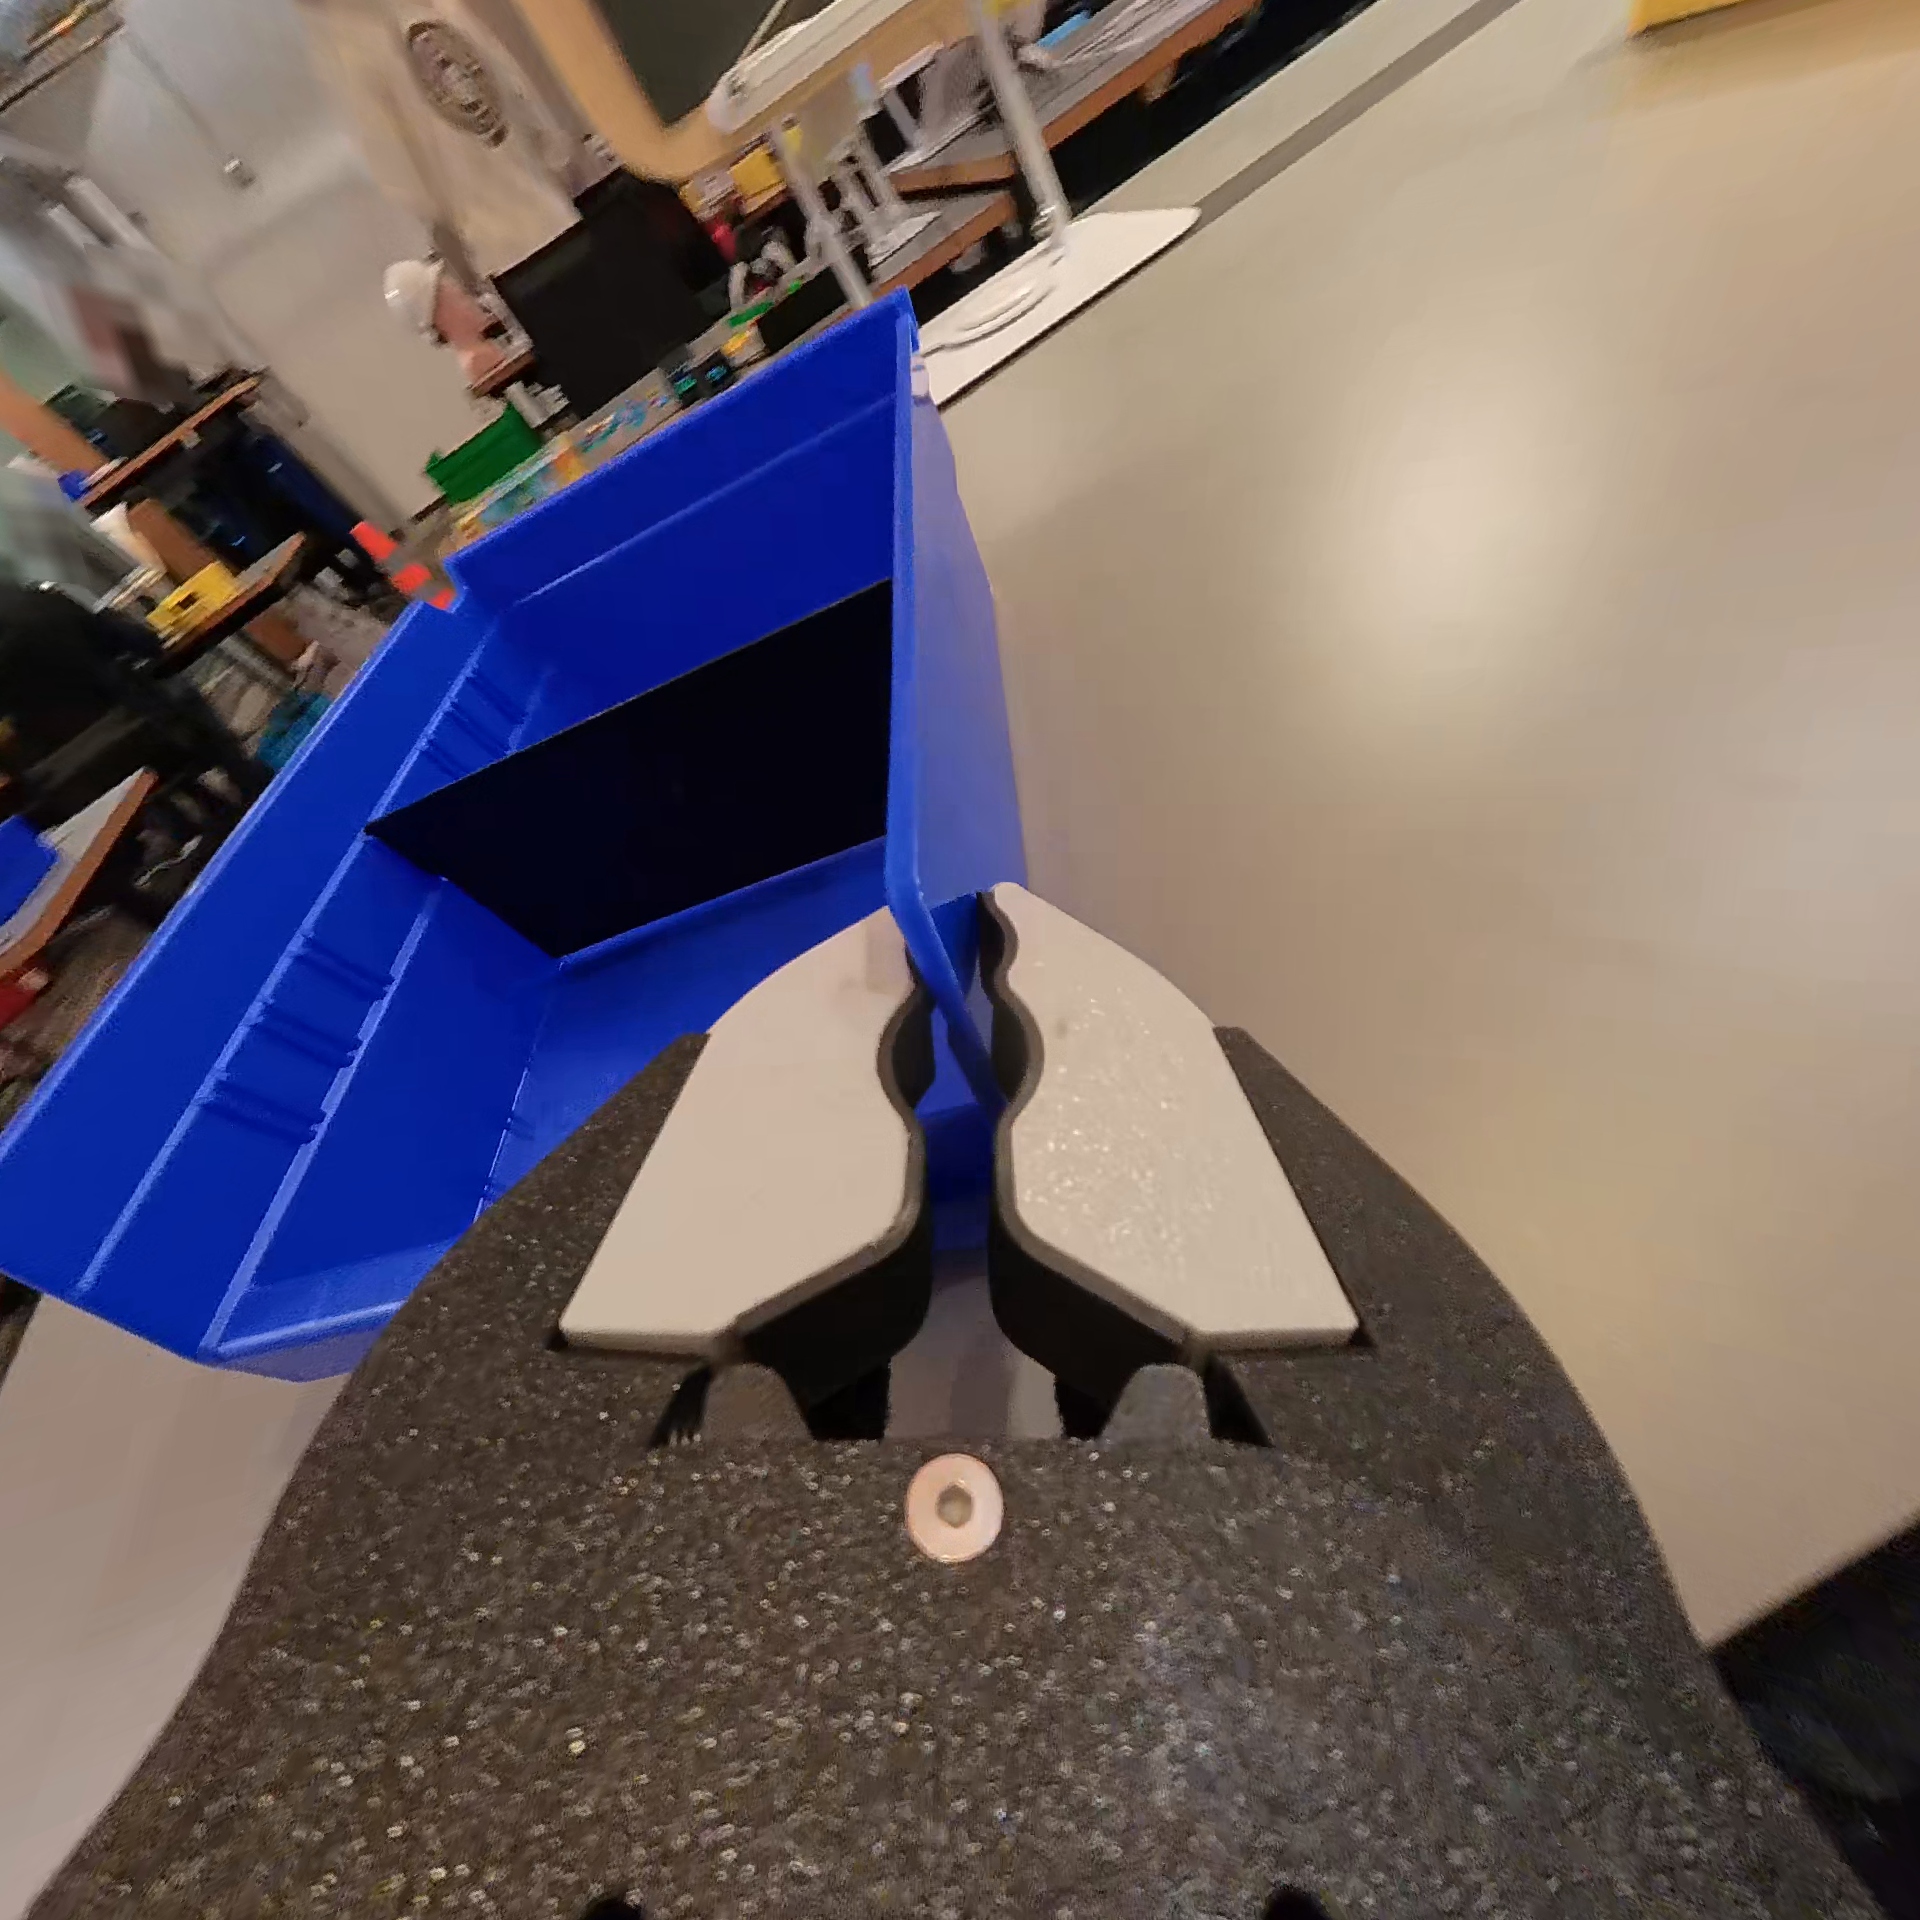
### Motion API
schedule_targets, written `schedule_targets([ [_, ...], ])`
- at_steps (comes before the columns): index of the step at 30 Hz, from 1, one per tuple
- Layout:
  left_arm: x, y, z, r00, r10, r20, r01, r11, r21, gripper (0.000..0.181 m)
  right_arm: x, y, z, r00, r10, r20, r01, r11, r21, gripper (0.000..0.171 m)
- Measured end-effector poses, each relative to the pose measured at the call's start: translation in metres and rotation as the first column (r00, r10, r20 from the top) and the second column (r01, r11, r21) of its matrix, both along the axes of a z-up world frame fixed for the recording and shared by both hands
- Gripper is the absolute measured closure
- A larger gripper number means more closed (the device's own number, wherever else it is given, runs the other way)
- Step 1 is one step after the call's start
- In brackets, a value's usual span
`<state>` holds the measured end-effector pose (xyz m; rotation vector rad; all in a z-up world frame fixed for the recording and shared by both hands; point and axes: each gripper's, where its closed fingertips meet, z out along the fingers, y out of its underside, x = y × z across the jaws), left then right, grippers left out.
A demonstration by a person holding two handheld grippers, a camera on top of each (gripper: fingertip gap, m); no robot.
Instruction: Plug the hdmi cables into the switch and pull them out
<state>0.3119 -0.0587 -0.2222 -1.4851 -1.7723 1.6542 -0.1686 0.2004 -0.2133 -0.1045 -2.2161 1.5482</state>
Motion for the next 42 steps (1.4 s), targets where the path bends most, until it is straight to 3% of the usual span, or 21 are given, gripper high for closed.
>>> schedule_targets([
  [5,-0.013,0.035,0.0,0.976,-0.218,-0.001,0.218,0.976,0.006,0.176,0.014,-0.02,0.0,0.992,0.122,0.015,-0.122,0.993,0.001,0.167],
  [9,-0.019,0.063,0.0,0.918,-0.396,-0.004,0.396,0.918,0.018,0.176,0.029,-0.039,-0.001,0.959,0.279,0.046,-0.279,0.96,-0.003,0.167],
  [19,0.0,0.123,-0.001,0.649,-0.759,-0.039,0.757,0.641,0.129,0.177,0.068,-0.083,-0.001,0.766,0.636,0.096,-0.638,0.77,-0.014,0.168],
  [25,0.015,0.146,-0.001,0.496,-0.865,-0.074,0.853,0.47,0.228,0.177,0.079,-0.109,-0.001,0.643,0.757,0.116,-0.761,0.649,-0.018,0.167],
  [29,0.006,0.156,-0.002,0.428,-0.9,-0.082,0.884,0.398,0.247,0.178,0.091,-0.128,-0.001,0.569,0.809,0.149,-0.815,0.578,-0.024,0.168],
  [35,-0.024,0.17,-0.002,0.397,-0.914,-0.084,0.896,0.366,0.249,0.178,0.122,-0.161,-0.001,0.485,0.859,0.163,-0.869,0.495,-0.028,0.168],
  [42,-0.059,0.192,-0.002,0.413,-0.907,-0.082,0.89,0.384,0.245,0.178,0.158,-0.198,-0.001,0.392,0.902,0.181,-0.914,0.404,-0.033,0.168],
])
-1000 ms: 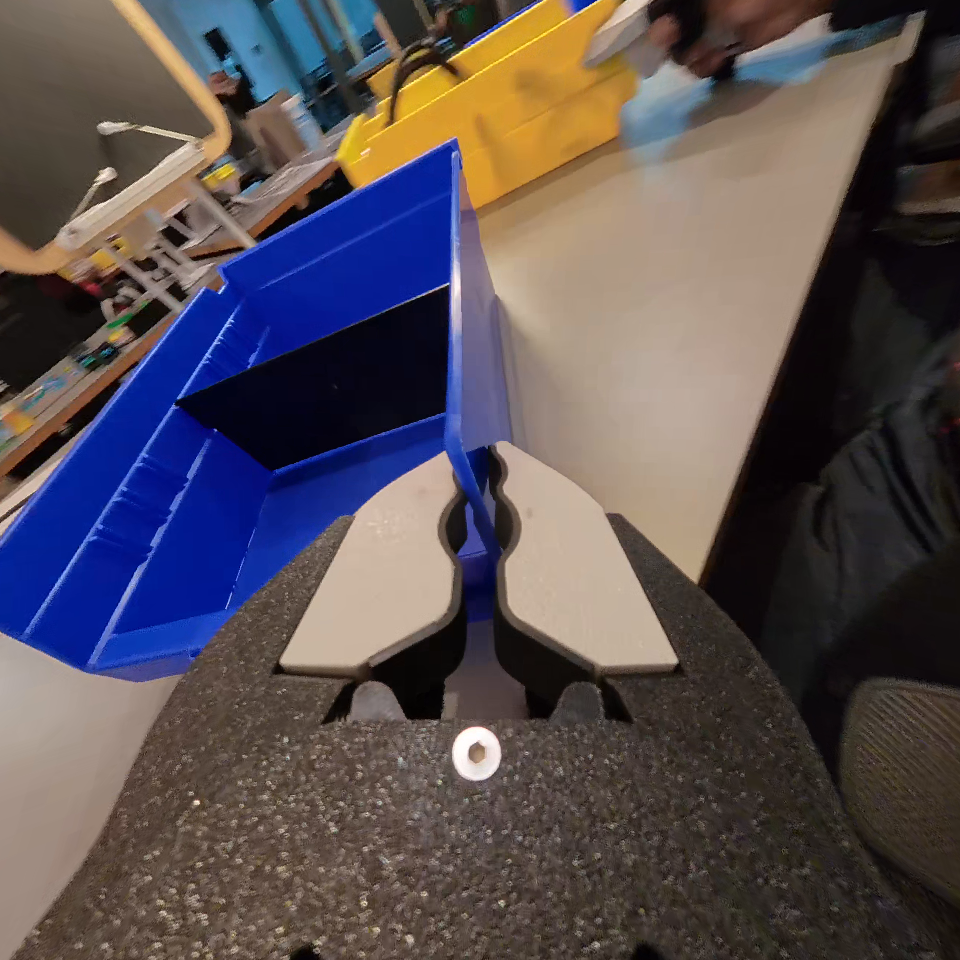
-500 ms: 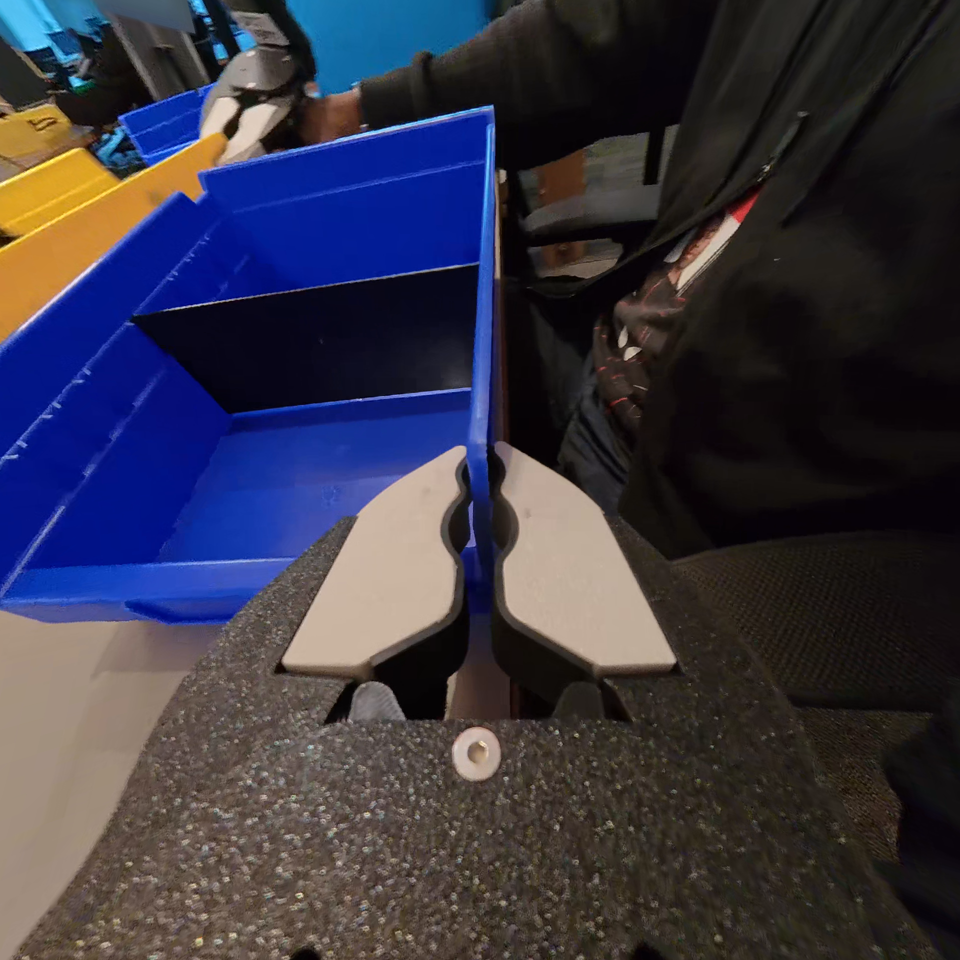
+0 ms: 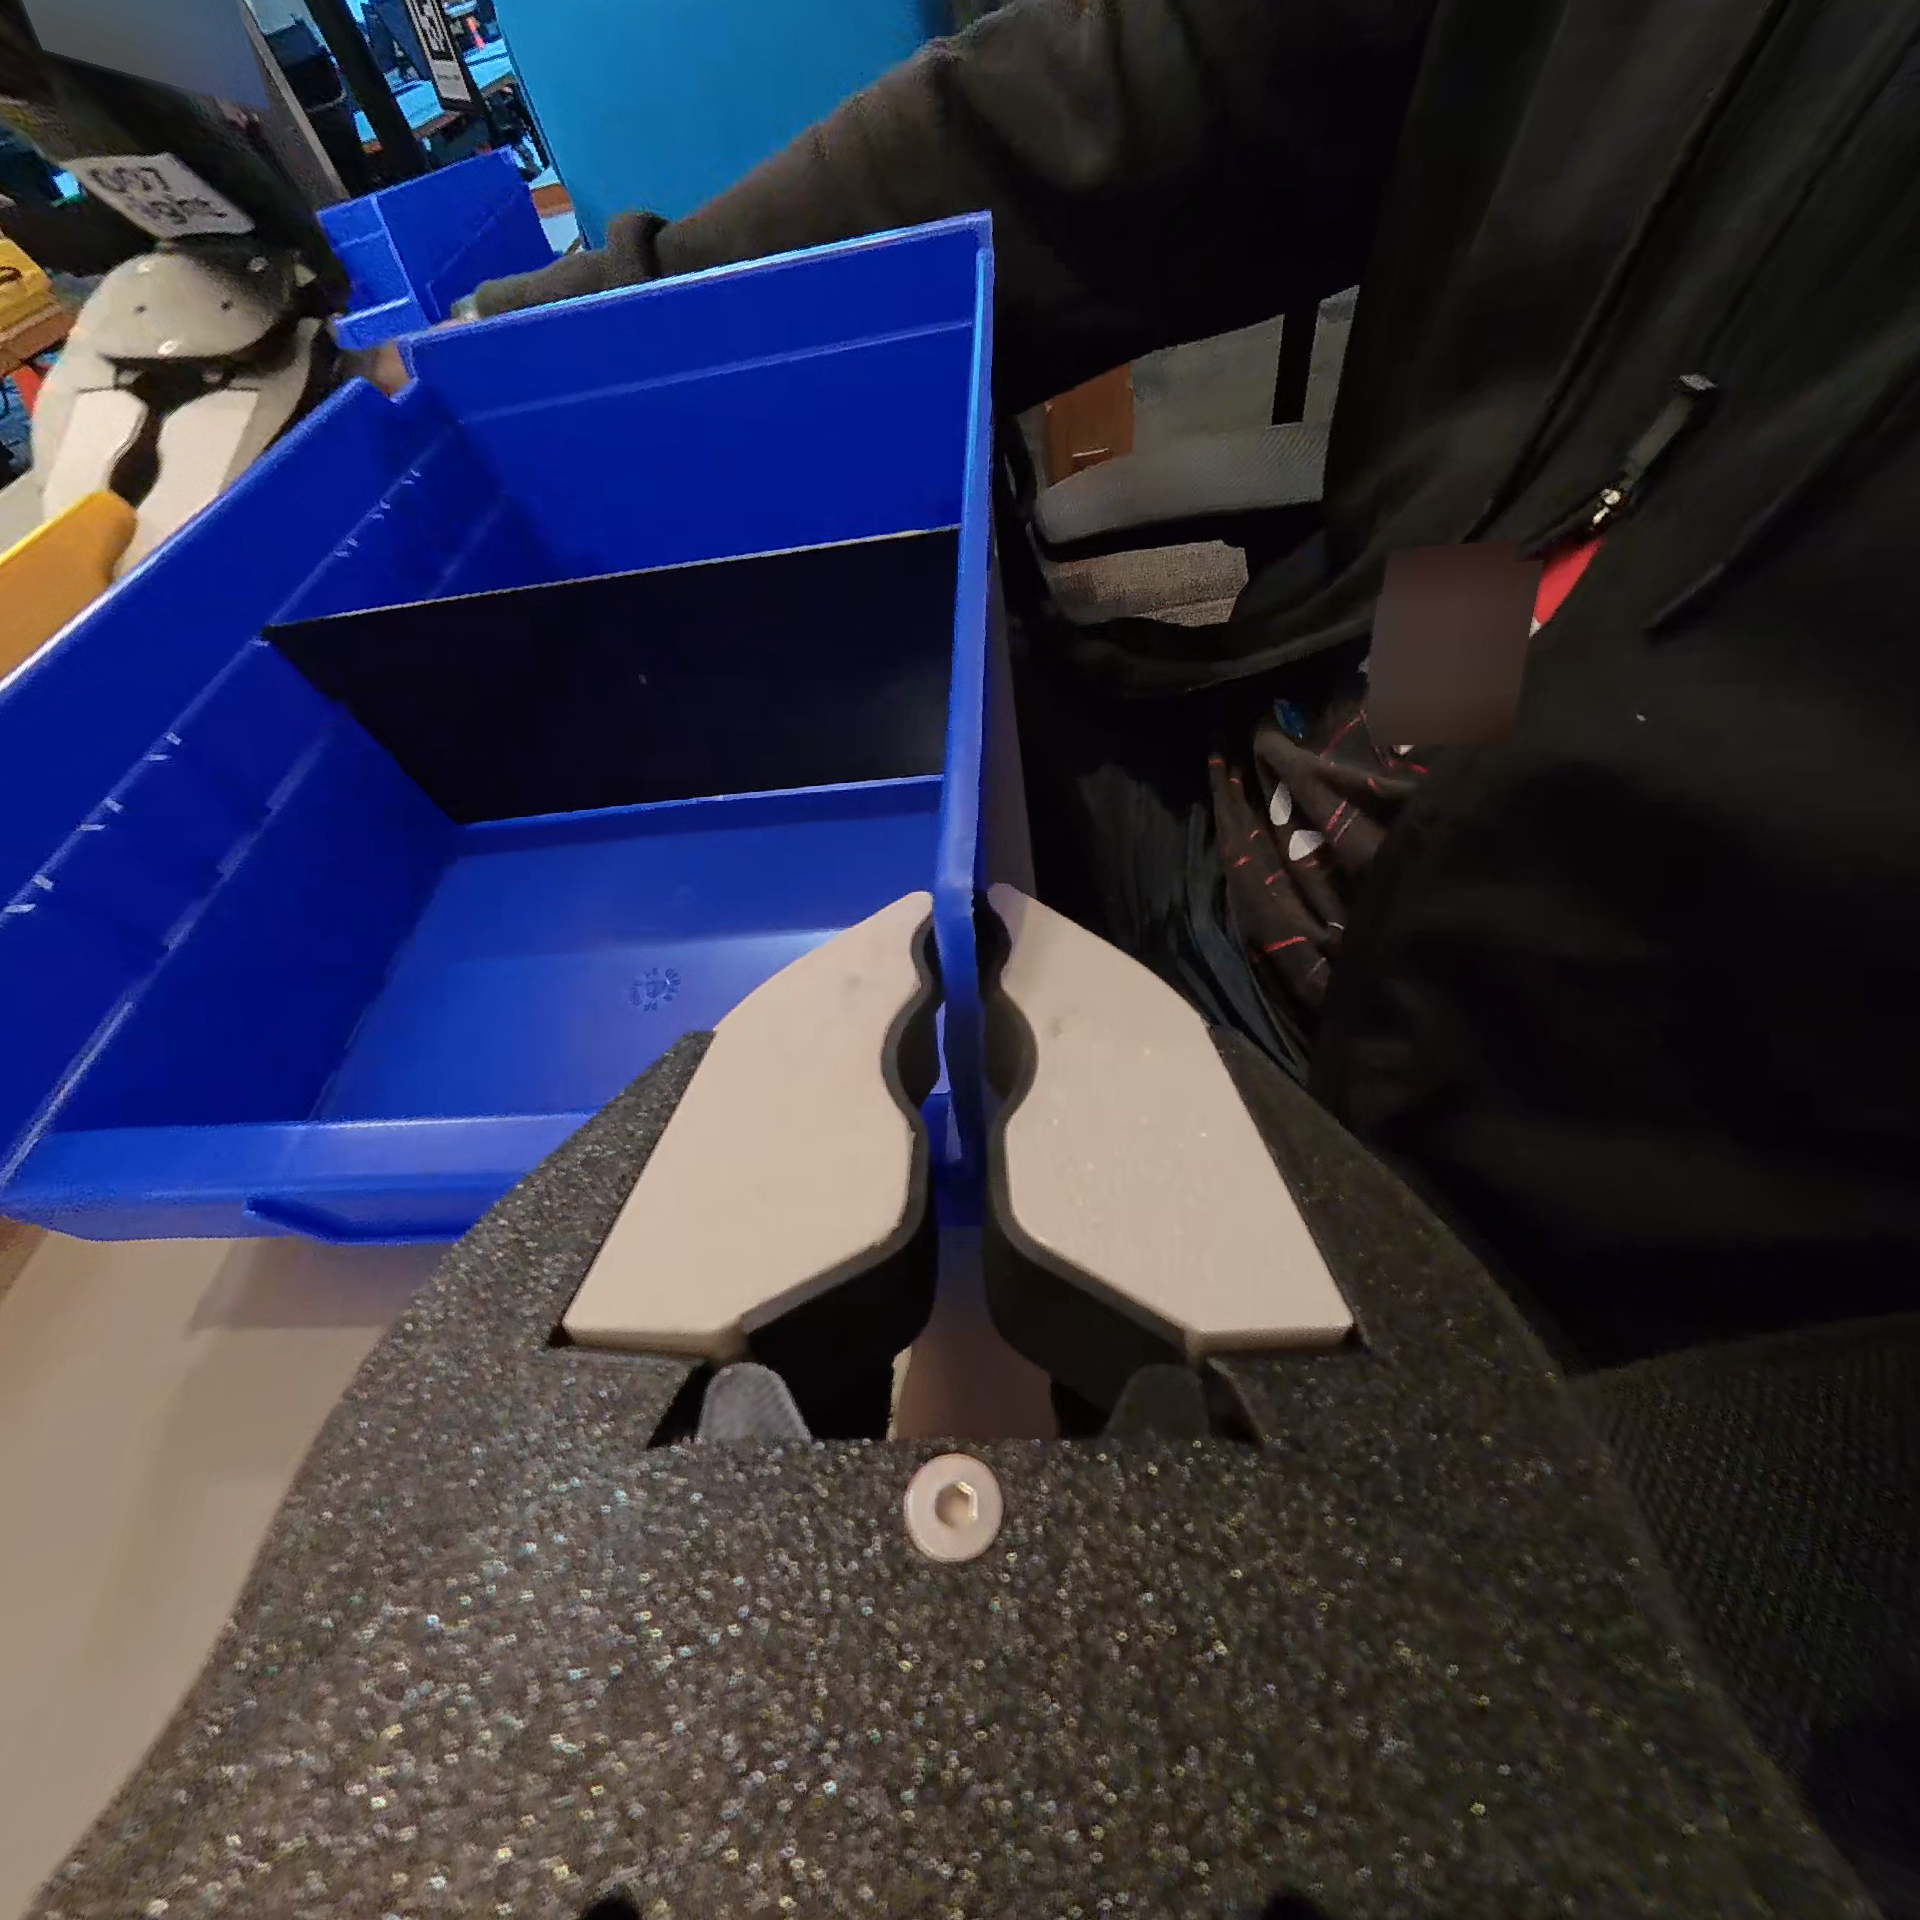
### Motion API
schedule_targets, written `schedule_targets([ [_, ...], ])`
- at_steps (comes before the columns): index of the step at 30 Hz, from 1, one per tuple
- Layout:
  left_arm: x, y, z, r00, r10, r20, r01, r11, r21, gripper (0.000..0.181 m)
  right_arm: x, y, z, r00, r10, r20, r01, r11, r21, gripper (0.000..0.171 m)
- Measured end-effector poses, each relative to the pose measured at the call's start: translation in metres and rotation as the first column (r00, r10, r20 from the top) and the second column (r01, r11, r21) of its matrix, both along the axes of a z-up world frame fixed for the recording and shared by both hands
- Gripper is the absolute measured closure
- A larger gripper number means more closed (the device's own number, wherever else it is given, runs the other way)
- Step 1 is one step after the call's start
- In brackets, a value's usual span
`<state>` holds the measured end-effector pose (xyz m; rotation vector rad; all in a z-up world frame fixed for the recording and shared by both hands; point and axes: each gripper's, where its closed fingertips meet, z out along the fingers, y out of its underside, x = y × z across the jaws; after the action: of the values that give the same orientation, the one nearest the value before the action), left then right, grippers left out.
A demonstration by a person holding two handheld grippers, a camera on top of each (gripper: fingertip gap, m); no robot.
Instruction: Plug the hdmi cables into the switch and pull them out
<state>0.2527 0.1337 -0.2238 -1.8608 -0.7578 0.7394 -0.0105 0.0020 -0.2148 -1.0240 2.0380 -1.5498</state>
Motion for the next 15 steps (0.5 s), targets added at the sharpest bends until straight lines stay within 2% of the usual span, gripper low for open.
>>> schedule_targets([
  [3,-0.006,0.006,0.0,1.0,-0.002,-0.01,0.002,1.0,-0.01,0.177,0.005,-0.003,0.002,1.0,0.002,0.011,-0.002,1.0,-0.001,0.167],
  [5,-0.005,0.007,0.0,0.999,0.001,-0.036,-0.003,0.999,-0.034,0.176,-0.002,-0.001,0.017,0.997,-0.042,0.07,0.047,0.997,-0.061,0.155],
  [7,0.0,0.01,0.004,0.997,-0.004,-0.075,0.001,0.999,-0.035,0.159,-0.016,0.007,0.041,0.982,-0.079,0.173,0.102,0.987,-0.128,0.146],
  [11,0.013,0.01,0.035,0.985,0.005,-0.172,0.019,0.991,0.134,0.133,-0.057,0.035,0.1,0.931,-0.132,0.34,0.208,0.958,-0.196,0.144],
  [13,0.018,-0.001,0.051,0.973,0.064,-0.22,-0.026,0.984,0.174,0.131,-0.072,0.052,0.117,0.914,-0.2,0.352,0.267,0.952,-0.152,0.141],
  [15,0.015,-0.028,0.068,0.947,0.211,-0.241,-0.159,0.963,0.218,0.127,-0.083,0.067,0.121,0.881,-0.347,0.322,0.377,0.926,-0.033,0.138],
])
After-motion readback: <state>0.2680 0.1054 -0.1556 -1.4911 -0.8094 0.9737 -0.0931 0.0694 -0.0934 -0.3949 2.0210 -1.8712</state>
